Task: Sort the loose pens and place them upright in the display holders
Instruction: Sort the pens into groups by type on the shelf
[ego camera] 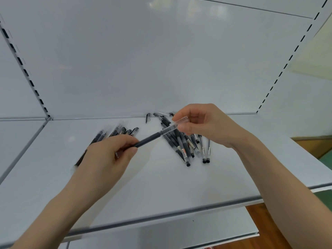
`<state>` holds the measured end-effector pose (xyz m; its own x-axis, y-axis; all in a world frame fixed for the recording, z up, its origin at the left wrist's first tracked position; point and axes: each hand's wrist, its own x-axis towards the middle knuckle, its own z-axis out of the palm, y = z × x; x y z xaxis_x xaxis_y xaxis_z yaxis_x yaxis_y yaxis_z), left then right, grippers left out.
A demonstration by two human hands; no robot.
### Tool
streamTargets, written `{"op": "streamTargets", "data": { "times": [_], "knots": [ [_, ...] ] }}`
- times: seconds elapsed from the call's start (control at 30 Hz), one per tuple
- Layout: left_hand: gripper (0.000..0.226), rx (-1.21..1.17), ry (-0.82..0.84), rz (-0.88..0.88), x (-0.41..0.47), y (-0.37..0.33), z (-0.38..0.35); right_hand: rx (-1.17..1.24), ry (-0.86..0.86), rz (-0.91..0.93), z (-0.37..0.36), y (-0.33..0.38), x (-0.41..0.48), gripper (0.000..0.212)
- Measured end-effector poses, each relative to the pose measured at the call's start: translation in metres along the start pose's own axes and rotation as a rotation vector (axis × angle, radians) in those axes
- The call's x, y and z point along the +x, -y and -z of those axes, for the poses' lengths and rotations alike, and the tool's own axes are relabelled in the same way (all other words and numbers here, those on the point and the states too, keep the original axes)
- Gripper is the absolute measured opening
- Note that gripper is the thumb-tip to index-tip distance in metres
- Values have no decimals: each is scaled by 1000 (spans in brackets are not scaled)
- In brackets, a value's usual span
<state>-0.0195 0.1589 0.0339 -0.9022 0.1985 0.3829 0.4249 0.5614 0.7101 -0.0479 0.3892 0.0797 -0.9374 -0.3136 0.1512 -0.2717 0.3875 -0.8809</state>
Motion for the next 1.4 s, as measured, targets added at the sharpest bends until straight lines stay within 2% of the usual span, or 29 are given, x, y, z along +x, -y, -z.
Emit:
{"op": "streamTargets", "data": {
  "times": [0.07, 0.17, 0.27, 0.47, 0.6, 0.73, 0.83, 0.97, 1.1, 1.2, 1.4],
  "knots": [
    [40, 4, 12, -9, 0, 1, -1, 39, -7, -3, -3, -3, -1, 22],
    [15, 11, 12, -36, -1, 2, -4, 75, -26, -10, -9, -10, -4, 25],
    [4, 49, 13, -40, -2, 4, -9, 106, -51, -15, -14, -18, -5, 27],
    [15, 107, -2, 20, -5, 10, -18, 152, -13, -61, -19, -28, -3, 25],
    [15, 360, -85, 11, -3, 22, -19, -31, -99, -95, -24, -37, 5, 20],
    [18, 541, -122, 149, 2, 27, -11, -367, -255, -112, -14, -38, 11, 3],
    [21, 627, -104, 230, 7, 29, -8, -518, -212, -175, -12, -37, 9, 16],
    [29, 659, -59, 236, 12, 27, -10, -690, -95, -299, -21, -33, 2, 42],
    [31, 670, -31, 192, 14, 22, -16, -891, -48, -368, -28, -29, -4, 32],
    [29, 658, 5, 169, 16, 19, -20, -919, -88, -354, -28, -30, -7, 27],
    [26, 612, 15, 129, 18, 16, -27, -825, -168, -313, -22, -39, -15, 32]
  ]
}}
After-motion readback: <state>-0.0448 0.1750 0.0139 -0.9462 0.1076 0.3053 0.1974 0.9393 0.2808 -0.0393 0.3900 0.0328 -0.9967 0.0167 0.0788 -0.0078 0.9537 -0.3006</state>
